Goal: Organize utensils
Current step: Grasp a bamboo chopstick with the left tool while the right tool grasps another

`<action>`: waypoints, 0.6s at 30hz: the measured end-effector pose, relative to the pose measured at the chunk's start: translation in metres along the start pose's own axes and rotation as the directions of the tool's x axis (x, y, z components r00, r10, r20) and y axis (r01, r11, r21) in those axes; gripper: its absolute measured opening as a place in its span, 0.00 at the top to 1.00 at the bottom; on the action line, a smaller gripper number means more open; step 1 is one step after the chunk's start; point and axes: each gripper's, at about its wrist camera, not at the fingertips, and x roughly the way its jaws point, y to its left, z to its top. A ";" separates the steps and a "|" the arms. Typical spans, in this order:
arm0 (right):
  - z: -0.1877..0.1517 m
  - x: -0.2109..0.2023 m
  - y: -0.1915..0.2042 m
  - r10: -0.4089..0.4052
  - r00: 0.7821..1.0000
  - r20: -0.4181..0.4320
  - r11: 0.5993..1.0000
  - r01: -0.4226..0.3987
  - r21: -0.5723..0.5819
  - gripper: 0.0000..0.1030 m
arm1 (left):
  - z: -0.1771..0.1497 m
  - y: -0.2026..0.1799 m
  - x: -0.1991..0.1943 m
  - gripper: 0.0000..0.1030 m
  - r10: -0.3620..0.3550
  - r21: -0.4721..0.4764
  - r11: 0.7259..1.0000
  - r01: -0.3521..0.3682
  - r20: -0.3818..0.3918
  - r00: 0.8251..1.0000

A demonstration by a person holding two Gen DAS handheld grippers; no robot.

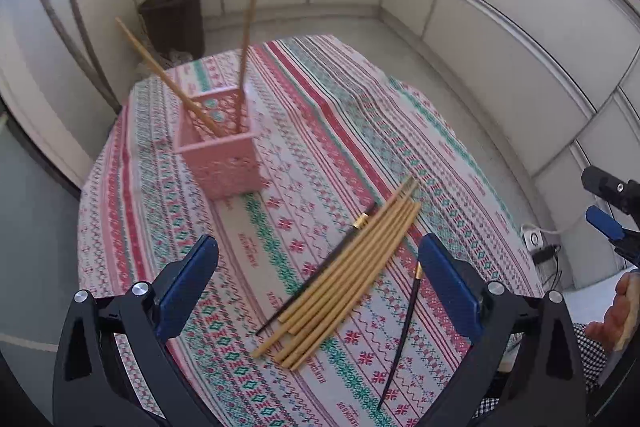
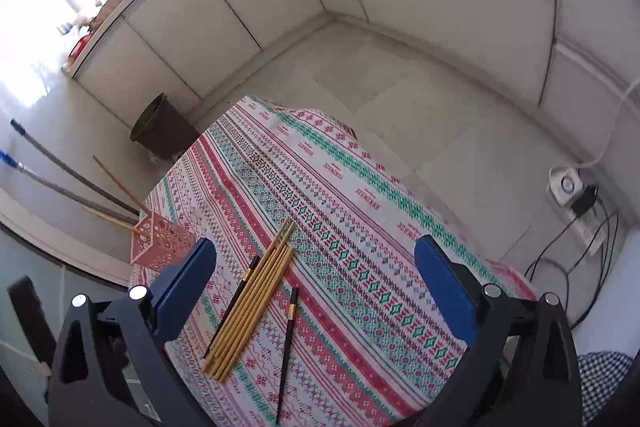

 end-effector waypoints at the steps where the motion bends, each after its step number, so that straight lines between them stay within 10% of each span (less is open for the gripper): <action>1: 0.001 0.002 -0.005 0.014 1.000 -0.019 0.999 -0.013 0.036 0.06 | 0.006 -0.010 0.014 0.07 -0.022 0.025 0.999 0.023 -0.041 0.999; 10: 0.005 0.026 -0.020 0.084 0.981 -0.176 0.989 -0.060 0.136 0.06 | 0.067 -0.063 0.129 0.08 -0.002 0.094 0.995 0.035 -0.323 0.946; 18: 0.011 0.034 -0.029 0.146 0.961 -0.235 0.977 -0.102 0.190 0.06 | 0.082 -0.074 0.184 0.38 0.056 0.151 0.988 0.012 -0.439 0.897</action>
